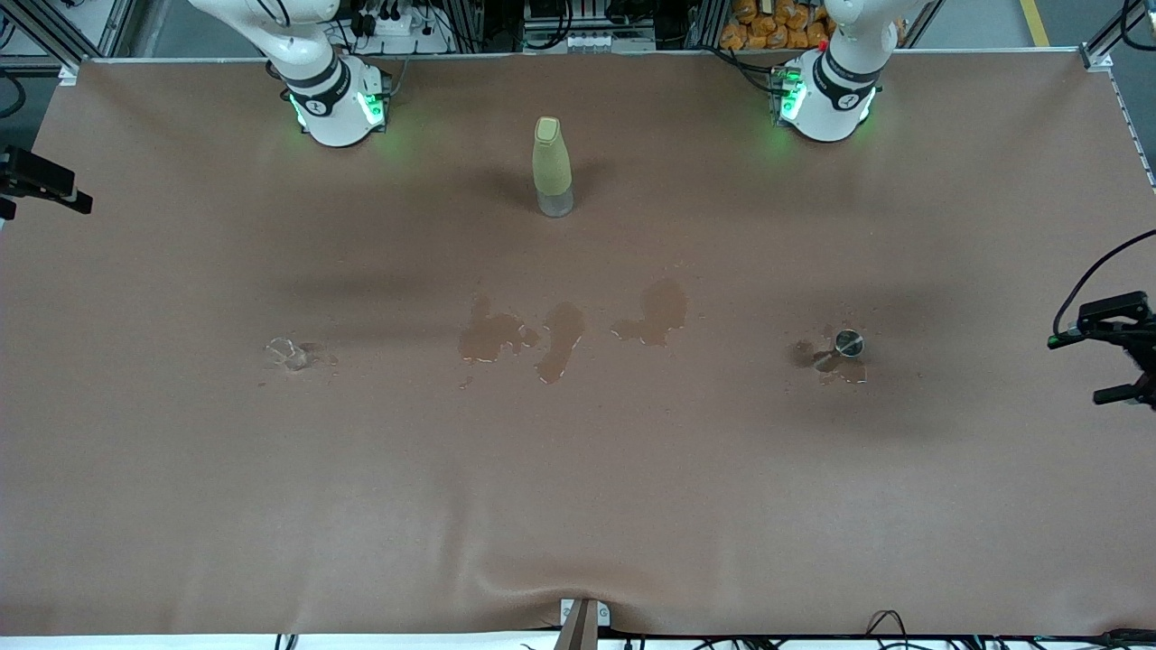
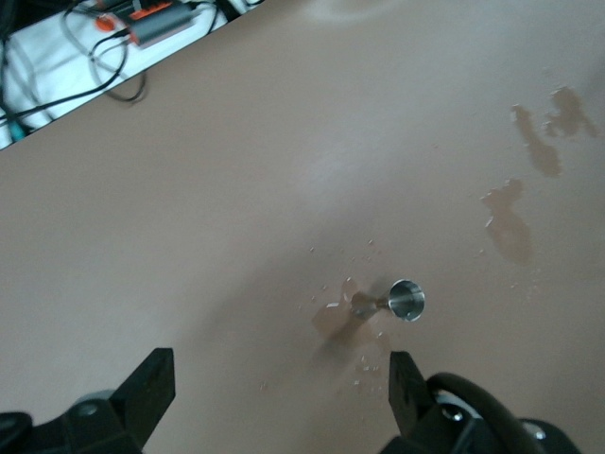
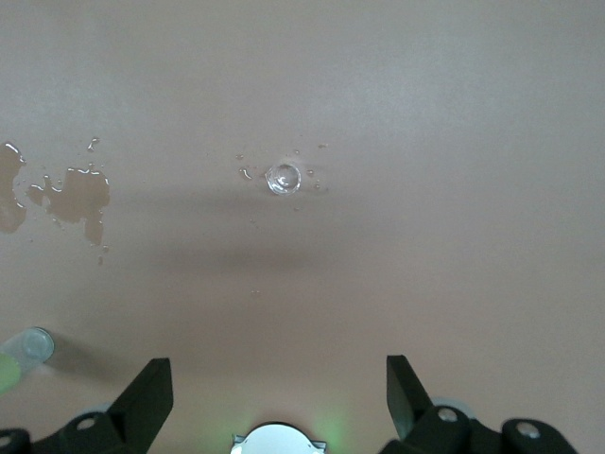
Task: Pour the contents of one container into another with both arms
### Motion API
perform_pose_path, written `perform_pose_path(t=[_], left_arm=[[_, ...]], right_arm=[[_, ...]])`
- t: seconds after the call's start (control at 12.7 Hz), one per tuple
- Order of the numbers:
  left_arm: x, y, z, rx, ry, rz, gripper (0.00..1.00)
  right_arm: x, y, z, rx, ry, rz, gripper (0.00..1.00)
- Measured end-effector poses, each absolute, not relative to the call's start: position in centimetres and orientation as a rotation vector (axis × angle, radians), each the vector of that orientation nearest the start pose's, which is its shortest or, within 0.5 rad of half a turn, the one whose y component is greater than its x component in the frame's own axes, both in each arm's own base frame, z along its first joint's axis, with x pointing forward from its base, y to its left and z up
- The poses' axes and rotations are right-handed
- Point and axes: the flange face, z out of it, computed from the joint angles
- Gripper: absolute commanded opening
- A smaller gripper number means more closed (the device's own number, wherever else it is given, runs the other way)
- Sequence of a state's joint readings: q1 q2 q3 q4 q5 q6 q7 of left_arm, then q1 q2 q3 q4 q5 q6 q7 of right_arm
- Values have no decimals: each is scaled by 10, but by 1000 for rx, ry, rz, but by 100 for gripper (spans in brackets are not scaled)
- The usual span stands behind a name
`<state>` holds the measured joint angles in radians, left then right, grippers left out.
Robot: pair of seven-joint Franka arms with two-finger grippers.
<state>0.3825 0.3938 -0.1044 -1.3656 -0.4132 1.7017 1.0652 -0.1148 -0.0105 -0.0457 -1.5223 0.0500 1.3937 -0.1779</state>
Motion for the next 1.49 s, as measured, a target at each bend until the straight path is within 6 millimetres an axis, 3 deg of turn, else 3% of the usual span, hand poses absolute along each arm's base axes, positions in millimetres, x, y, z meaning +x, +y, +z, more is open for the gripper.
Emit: perform_pose_path(t=[0.24, 0.55, 0.86, 1.49], left_arm=[[647, 155, 528, -3262, 1070, -360, 100], [642, 145, 546, -3255, 886, -289, 100], [636, 88, 579, -3292, 556, -236, 100], [623, 28, 590, -3285, 382, -163, 100]], right_arm=[[527, -75, 643, -3079, -33, 154, 100], [529, -65, 648, -3090, -64, 140, 100], [531, -43, 648, -3111, -120, 141, 100], [531, -57, 648, -3116, -80, 133, 100]])
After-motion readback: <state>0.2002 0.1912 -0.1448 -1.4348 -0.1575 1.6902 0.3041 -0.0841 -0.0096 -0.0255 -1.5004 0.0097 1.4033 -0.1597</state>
